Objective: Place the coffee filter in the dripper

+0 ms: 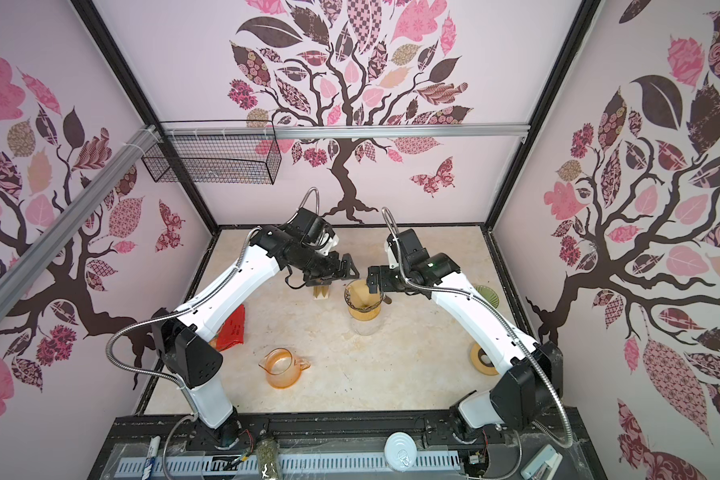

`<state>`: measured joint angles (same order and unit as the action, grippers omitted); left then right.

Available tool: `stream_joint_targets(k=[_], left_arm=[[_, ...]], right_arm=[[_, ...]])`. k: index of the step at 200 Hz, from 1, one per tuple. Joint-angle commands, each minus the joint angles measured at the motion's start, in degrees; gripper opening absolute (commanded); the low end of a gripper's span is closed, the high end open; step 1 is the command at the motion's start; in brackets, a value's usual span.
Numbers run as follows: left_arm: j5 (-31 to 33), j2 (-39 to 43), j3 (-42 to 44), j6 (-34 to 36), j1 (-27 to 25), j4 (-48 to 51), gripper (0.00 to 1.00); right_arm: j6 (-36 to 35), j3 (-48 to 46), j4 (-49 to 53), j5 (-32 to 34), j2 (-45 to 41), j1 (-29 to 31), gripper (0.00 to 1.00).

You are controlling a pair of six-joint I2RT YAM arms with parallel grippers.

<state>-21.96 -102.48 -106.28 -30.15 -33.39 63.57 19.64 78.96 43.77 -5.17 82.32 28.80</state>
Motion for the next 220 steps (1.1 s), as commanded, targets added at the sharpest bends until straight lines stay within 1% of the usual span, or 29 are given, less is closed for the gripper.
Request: stream_joint_targets(k=[1,32,52,75,110,118,133,148,169,185,196,220], left_arm=[[0.5,3.54,1.89,1.46,0.2,0.9,0.98],[-0.28,6.27,2.81,2.29,0.24,2.4,0.98],[1.1,10.08,5.51,1.29,0.17,2.45,0.98],[5.34,15.45,10.12,-1.08,0.22,3.05,0.98],[13.0,22.51,16.99,-5.14,1.01,9.76,0.98],[13.95,24.49,19.28,-6.81,2.15,11.26,0.98],[13.7,28.78,24.91,-10.2,5.05,12.79,0.98],[12.8,34.17,30.8,-13.09,9.56,13.73,0.98],[8.06,41.21,39.01,-14.85,17.84,12.91,0.98],[4.27,44.02,44.09,-16.0,22.77,12.4,0.98],[2.4,45.05,46.77,-16.93,24.59,11.77,0.98],[2.93,45.19,49.54,-18.8,25.25,10.61,0.98]], right_arm=[[0.67,3.99,1.25,0.59,-1.7,0.04,1.0],[1.17,4.82,1.95,1.3,-3.91,0.04,1.0],[1.87,4.46,2.18,1.74,-5.93,0.04,1.0],[2.68,3.7,2.46,2.2,-8.14,0.03,1.0],[3.8,0.95,3.25,1.9,-11.64,0.12,1.0],[4.21,0.27,3.47,1.62,-12.36,0.09,1.0],[5.09,-1.05,3.73,0.81,-13.76,0.11,1.0],[5.83,-2.3,3.87,0.11,-14.75,0.09,1.0],[6.46,-3.28,4.42,-0.97,-15.37,0.04,1.0],[6.68,-3.72,5.13,-1.53,-15.83,0.1,1.0],[6.81,-3.93,5.49,-1.77,-16.3,0.06,1.0],[7.08,-4.66,5.97,-2.2,-17.24,0.11,1.0]])
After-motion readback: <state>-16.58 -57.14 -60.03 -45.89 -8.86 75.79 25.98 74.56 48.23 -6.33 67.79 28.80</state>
